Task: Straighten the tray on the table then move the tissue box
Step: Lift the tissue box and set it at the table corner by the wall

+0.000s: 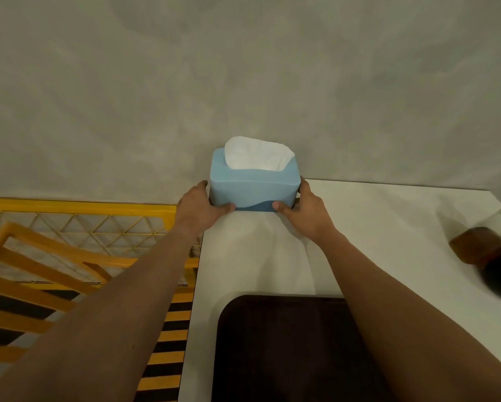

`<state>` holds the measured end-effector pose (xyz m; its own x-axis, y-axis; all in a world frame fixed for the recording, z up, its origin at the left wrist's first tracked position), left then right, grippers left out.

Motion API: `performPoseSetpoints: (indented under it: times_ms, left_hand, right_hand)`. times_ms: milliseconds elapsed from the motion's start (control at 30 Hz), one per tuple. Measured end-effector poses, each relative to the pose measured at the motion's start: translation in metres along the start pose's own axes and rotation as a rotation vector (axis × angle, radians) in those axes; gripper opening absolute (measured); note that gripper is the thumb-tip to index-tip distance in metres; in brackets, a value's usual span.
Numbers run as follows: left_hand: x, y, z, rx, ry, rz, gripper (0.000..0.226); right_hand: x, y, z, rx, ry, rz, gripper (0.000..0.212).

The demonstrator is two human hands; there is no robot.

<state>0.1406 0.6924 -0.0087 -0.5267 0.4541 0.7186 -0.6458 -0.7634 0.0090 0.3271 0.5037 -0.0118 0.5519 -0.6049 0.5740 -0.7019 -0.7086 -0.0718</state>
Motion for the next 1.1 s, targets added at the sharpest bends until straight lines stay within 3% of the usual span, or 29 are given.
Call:
performPoseSetpoints:
  times_ms: [133, 533, 1100]
  left_hand:
    - [0.0, -0.009, -0.007, 0.02, 0.007, -0.023, 0.091]
    - [-0.008, -0.001, -0.005, -0.041, 0.049, -0.004, 0.072]
    - [-0.01, -0.003, -0.008, -0.047, 0.023, -0.018, 0.072]
  right_hand:
    - [-0.001, -0.005, 0.003, -0.004, -0.009, -0.012, 0.089]
    - [0.005, -0.002, 0.008, -0.006, 0.005, -0.062, 0.08]
    - [-0.001, 0.001, 0.001, 0.02, 0.022, -0.047, 0.075]
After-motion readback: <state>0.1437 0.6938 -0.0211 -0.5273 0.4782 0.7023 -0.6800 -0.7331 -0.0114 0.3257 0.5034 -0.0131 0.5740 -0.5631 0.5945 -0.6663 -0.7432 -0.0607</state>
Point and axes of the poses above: each hand's wrist, its own y-axis away from the middle knuckle, its own x-axis out of the back of the hand, z = x × y, the point moved 4 cm from there along -y, towards the middle knuckle, and after that the axes turned 4 degrees about -y, right-handed, at the moved point
